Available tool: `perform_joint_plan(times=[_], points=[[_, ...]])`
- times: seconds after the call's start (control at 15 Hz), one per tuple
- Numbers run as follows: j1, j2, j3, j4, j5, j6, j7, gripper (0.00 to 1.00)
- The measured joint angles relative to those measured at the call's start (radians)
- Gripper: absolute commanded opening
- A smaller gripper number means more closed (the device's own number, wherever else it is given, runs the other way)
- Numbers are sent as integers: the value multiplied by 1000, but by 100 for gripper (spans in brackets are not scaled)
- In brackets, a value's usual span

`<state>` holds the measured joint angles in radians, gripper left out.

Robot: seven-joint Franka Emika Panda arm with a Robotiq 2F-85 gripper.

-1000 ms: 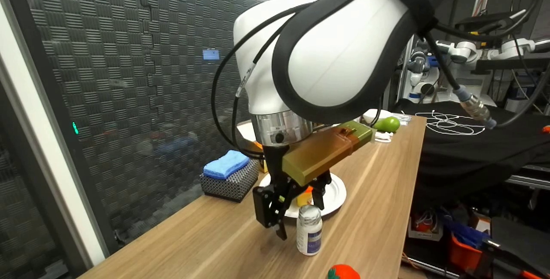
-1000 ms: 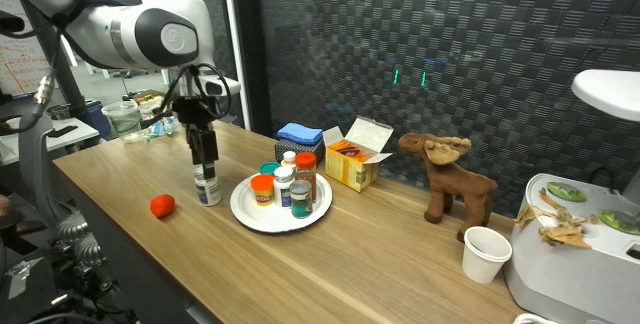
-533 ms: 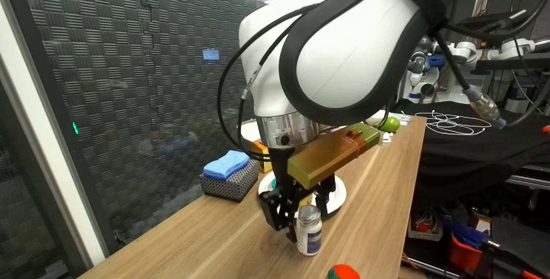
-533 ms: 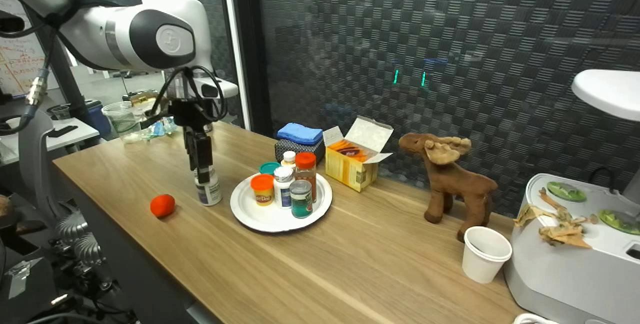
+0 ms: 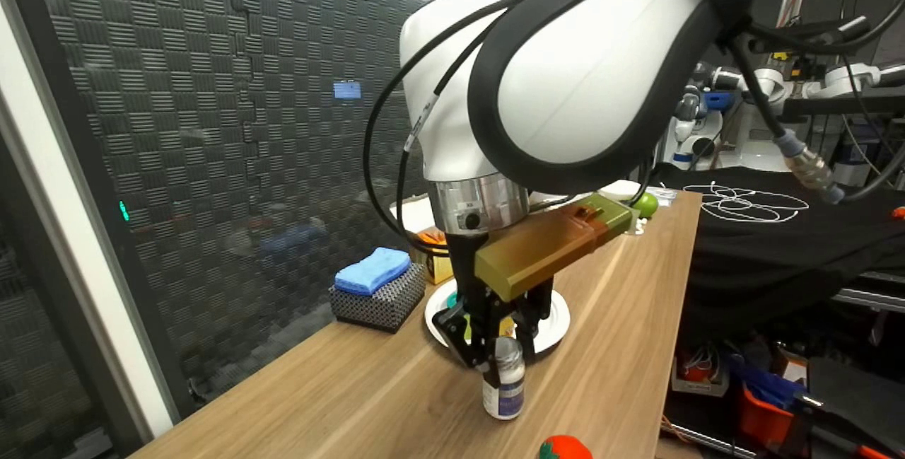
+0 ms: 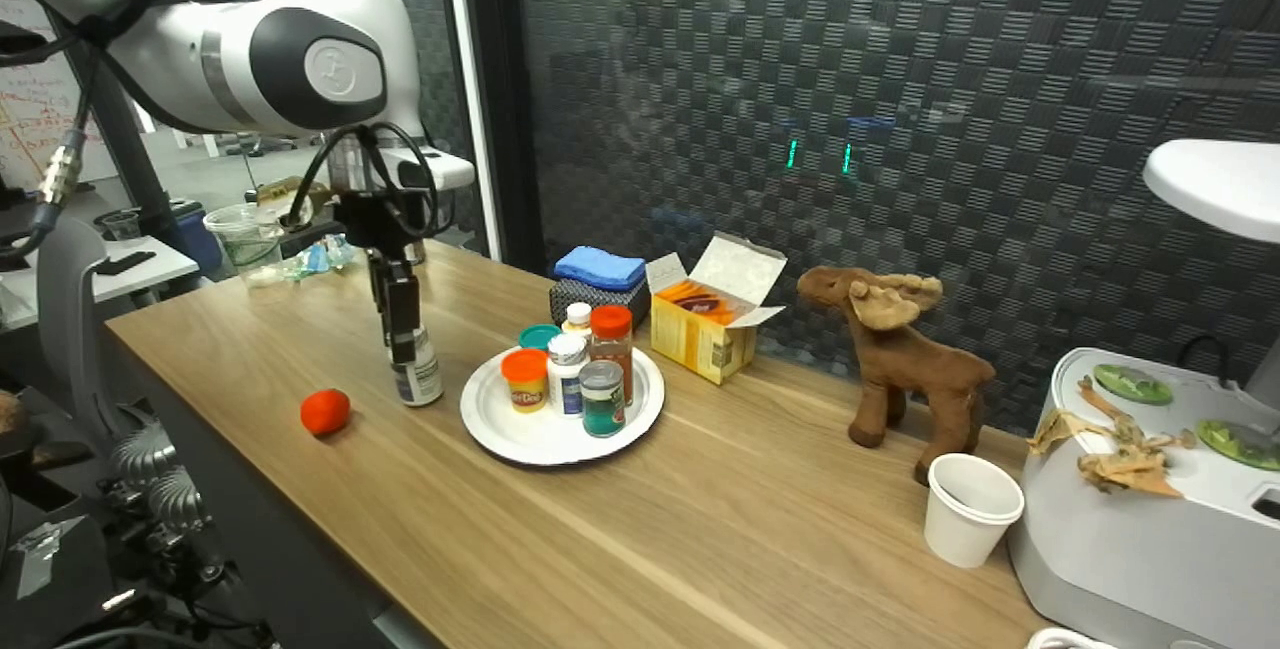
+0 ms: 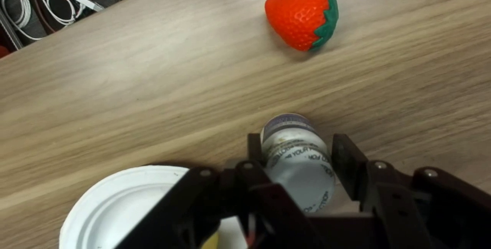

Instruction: Put the bottles on the red object on the plate

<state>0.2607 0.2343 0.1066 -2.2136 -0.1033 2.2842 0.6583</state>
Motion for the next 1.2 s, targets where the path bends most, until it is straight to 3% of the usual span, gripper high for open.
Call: perform_joint_plan(times=[0.27,0.6,1.2], points=[[-2,-12,-4,-5,0,0,21,24],[-19,-110,-14,-84,0,0,150,24],[-136,-152,-63,-149,0,53,227,24]])
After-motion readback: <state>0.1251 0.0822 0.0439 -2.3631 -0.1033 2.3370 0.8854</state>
